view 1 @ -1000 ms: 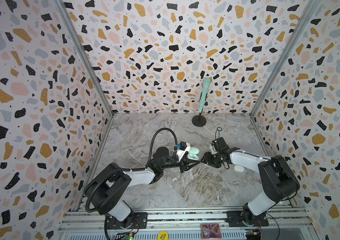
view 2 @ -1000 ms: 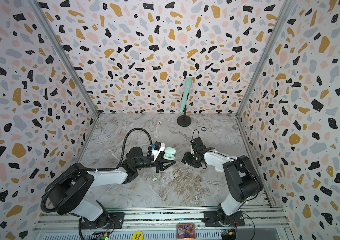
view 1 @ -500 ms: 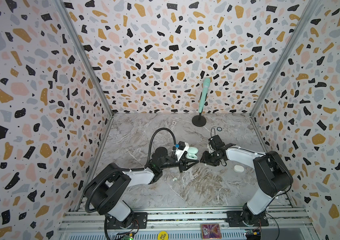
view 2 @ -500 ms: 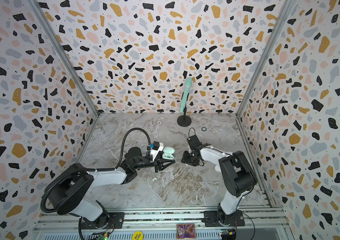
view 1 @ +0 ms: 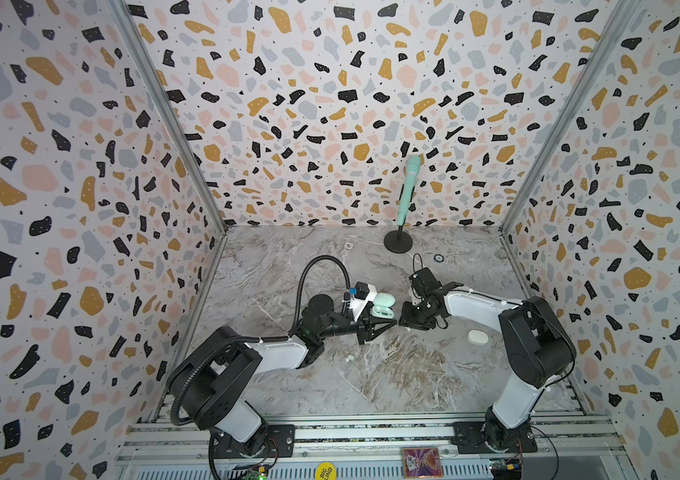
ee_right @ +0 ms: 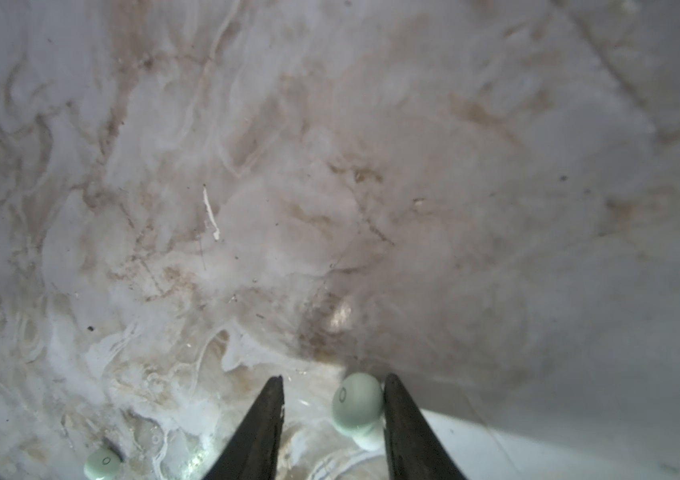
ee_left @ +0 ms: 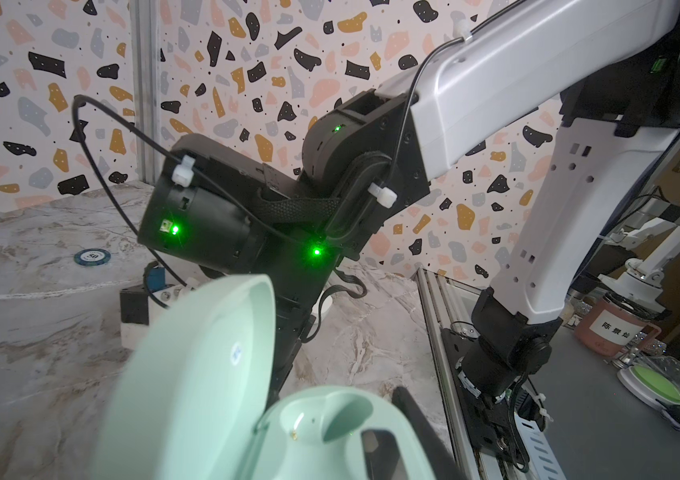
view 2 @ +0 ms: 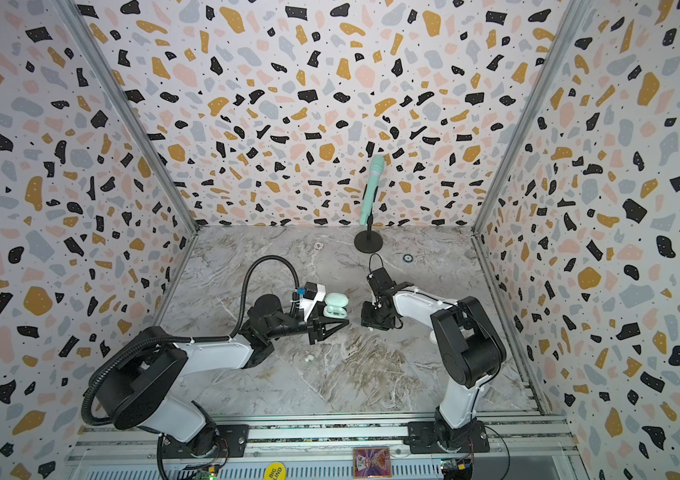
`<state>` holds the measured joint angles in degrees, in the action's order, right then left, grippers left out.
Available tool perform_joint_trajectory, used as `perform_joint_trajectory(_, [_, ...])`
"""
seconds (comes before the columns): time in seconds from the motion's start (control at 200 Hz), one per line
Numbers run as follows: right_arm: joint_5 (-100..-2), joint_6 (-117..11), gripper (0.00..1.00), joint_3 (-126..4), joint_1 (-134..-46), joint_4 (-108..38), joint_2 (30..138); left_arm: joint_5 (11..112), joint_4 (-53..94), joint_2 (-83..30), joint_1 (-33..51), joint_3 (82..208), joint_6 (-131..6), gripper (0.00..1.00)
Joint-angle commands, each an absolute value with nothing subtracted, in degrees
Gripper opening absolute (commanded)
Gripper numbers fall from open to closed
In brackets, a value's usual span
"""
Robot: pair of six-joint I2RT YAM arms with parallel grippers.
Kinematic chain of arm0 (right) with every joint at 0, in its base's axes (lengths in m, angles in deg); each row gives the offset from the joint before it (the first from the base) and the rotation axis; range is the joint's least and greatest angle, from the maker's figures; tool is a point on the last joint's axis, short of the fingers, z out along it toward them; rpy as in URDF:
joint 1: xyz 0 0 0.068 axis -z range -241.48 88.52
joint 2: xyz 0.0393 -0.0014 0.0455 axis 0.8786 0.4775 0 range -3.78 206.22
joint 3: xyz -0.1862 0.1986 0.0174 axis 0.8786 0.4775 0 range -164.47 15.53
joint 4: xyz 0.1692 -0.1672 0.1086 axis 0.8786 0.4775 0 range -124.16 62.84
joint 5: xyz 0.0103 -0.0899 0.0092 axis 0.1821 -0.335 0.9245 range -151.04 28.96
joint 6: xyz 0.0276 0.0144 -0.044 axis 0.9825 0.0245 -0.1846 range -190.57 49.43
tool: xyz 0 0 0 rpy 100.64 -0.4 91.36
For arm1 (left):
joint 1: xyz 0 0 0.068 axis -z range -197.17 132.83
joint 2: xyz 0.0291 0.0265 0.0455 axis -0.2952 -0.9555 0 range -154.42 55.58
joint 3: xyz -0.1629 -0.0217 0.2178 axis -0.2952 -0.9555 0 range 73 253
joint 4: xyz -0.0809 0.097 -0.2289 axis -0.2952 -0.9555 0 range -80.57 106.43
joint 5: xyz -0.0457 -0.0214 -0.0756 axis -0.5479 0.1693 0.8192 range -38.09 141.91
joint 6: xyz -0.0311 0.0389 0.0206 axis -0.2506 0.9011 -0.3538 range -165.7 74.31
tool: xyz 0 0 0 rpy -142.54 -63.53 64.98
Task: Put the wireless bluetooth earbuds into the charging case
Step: 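Lower the open right gripper over a mint-green earbud and close on it, then lift the earbud and carry it with the right gripper to the open case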
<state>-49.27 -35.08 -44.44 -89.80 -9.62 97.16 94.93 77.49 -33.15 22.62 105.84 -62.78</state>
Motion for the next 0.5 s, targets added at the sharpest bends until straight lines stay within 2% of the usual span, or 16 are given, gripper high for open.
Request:
perform_joint_trajectory(0.0, [-53.9, -36.4, 0.40, -45.9, -90.5, -4.5, 98.6, 95.9, 81.6, -31.7, 22.2, 105.2, -62.9, 0.32])
perform_joint_trajectory(0.315, [-56.2, -35.7, 0.34, -47.5, -91.7, -3.1, 100.9, 95.9, 81.8, -31.8, 22.2, 105.2, -63.1, 0.32])
perform_joint_trajectory(0.496, [-58.3, -35.2, 0.22, -48.1, -92.6, -1.6, 102.0, 96.1, 82.0, -31.7, 22.1, 105.2, -63.4, 0.32])
